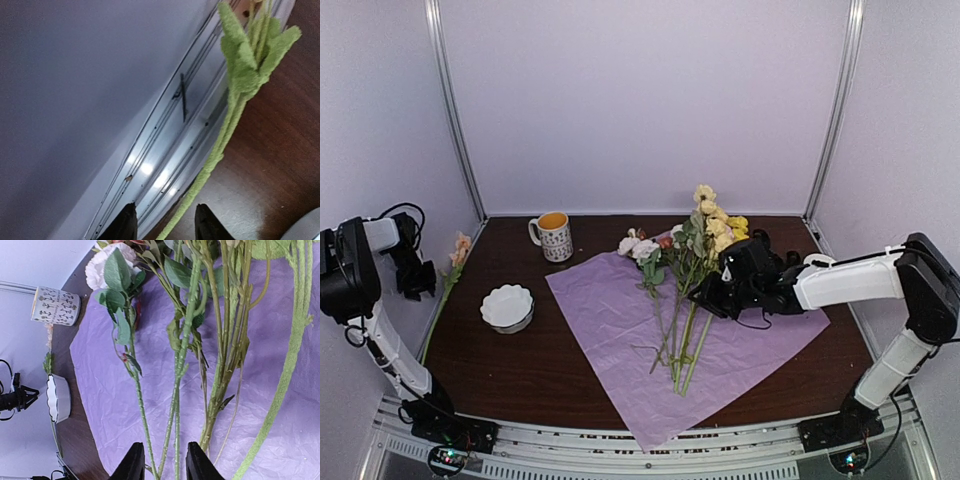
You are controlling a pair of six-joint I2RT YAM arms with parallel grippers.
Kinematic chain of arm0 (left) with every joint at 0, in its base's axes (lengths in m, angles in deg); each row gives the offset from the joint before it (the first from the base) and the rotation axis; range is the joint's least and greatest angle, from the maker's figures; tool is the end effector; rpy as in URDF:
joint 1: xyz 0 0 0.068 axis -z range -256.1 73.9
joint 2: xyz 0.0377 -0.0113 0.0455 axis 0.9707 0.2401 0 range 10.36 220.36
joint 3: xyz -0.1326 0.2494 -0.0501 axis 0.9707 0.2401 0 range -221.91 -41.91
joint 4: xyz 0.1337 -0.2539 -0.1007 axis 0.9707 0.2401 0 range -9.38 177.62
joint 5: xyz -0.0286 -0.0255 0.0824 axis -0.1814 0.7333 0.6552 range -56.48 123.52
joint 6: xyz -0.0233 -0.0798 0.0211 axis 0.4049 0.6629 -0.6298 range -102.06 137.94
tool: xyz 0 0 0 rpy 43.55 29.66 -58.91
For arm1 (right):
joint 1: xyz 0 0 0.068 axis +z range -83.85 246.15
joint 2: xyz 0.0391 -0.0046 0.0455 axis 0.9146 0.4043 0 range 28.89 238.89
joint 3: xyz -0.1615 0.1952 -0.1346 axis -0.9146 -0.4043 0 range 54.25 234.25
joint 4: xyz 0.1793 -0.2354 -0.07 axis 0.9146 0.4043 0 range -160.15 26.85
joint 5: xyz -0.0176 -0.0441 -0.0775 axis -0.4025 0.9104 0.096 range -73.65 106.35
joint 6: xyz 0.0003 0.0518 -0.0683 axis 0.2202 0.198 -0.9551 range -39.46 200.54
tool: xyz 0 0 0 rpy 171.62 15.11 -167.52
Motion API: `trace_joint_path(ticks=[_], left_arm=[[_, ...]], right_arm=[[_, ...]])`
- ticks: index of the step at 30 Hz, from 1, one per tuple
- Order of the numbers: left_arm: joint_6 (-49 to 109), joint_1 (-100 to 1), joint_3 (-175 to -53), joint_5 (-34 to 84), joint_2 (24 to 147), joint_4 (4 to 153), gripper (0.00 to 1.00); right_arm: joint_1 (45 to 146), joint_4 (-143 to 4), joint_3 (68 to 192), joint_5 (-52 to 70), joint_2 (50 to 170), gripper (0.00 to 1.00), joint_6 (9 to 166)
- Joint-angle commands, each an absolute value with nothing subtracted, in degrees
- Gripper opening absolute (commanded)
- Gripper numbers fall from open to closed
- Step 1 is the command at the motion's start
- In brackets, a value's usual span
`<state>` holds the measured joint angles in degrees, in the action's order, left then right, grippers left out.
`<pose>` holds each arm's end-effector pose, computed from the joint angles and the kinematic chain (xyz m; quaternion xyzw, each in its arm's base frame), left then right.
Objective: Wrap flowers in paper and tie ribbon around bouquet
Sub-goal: Place the fake flower on the flattened wrapping paper, then pick up the fake flower from the corner of the board.
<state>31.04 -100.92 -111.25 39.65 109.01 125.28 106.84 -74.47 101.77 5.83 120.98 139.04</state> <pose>0.3464 0.1690 0.1557 -0.3282 0.9328 0.0669 0.1330 0.2883 0.2660 0.1353 0.1018 0.8985 0.3729 0.2083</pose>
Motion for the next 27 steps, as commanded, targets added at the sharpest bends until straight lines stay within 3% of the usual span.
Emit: trace_joint_path(ticks=[1, 12, 20, 24, 25, 27], left_arm=[[25.7, -101.07, -113.54, 44.4, 112.85, 130.4, 0.37], [25.06, -101.12, -109.9, 24.9, 118.05, 128.88, 0.39], [23.69, -99.65, -110.05, 25.03, 118.54, 128.6, 0.19], [22.16, -97.04, -110.54, 28.48, 118.69, 129.22, 0.18], [21.93, -96.76, -110.92, 28.88, 118.9, 129.38, 0.15], [22.08, -96.68, -111.15, 28.93, 118.99, 129.32, 0.0]], right_arm=[[107.02, -70.09, 103.88, 7.97, 116.79, 0.3, 134.7], [106.95, -58.77, 110.1, 13.28, 112.98, 0.3, 127.03], [106.95, -58.23, 111.42, 14.61, 111.94, 0.31, 126.97], [106.98, -58.41, 110.79, 14.99, 111.39, 0.31, 127.26], [106.94, -58.41, 110.64, 14.98, 111.23, 0.3, 127.29], [107.0, -58.65, 110.11, 15.15, 110.65, 0.3, 127.38]])
